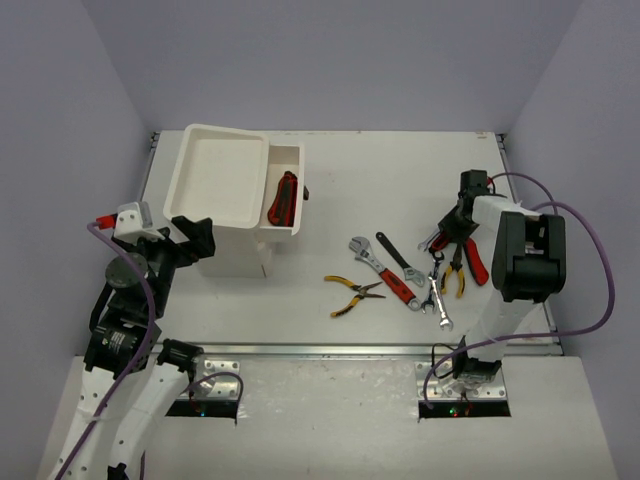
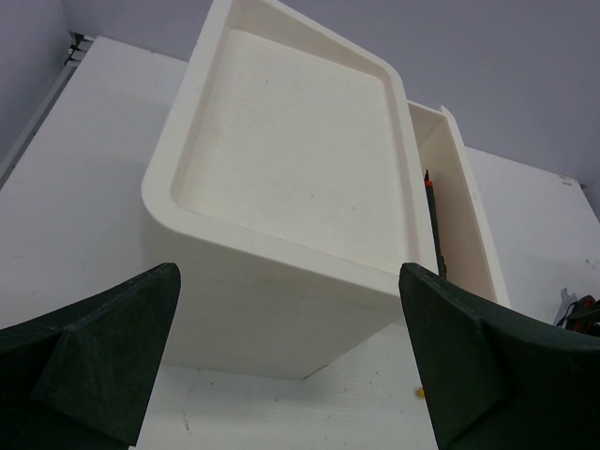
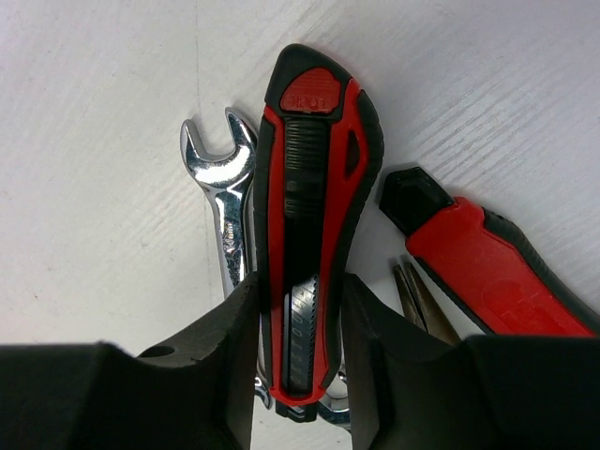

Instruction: Sort the tools into containers

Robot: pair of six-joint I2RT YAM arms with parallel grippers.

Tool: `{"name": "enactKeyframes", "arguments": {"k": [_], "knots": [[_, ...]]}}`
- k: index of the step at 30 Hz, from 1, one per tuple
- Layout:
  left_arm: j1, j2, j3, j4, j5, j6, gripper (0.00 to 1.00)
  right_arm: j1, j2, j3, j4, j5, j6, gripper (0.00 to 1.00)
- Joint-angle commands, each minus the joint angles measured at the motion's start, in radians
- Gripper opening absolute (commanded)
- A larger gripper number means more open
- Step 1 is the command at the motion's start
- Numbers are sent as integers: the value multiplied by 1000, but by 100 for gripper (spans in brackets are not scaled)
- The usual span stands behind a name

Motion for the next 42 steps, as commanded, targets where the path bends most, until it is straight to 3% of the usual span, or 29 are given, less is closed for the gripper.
{"name": "enactKeyframes", "arguments": {"k": [1, 11, 16, 21, 28, 34, 37, 38, 40, 41, 42], "knots": [[-11, 8, -4, 45, 18, 8, 100, 7, -56, -12, 4, 11, 7, 23], [-13, 13, -3, 47, 16, 9, 100, 52, -341, -29, 50, -65, -47, 19], [-13, 19, -2, 47, 13, 9, 100, 194, -468, -23, 183, -383, -18, 19], [-14, 23, -2, 44, 4, 9, 100, 418, -427, 34, 378, -590, 92, 21], [-13, 24, 1, 35, -7, 9, 100, 639, -240, 283, 407, -602, 198, 20], [-13, 16, 1, 35, -7, 9, 100, 695, -127, 408, 346, -567, 219, 23], [-12, 8, 1, 36, -8, 9, 100, 714, -66, 497, 266, -537, 205, 29], [-13, 8, 1, 36, -8, 9, 100, 718, -48, 526, 244, -529, 199, 36], [-13, 5, 1, 35, -8, 9, 100, 725, -17, 578, 198, -514, 197, 58], [-14, 5, 0, 35, -5, 9, 100, 728, -7, 613, 189, -497, 194, 83], [-14, 4, 0, 37, -5, 9, 100, 733, 10, 653, 145, -494, 183, 93]]}}
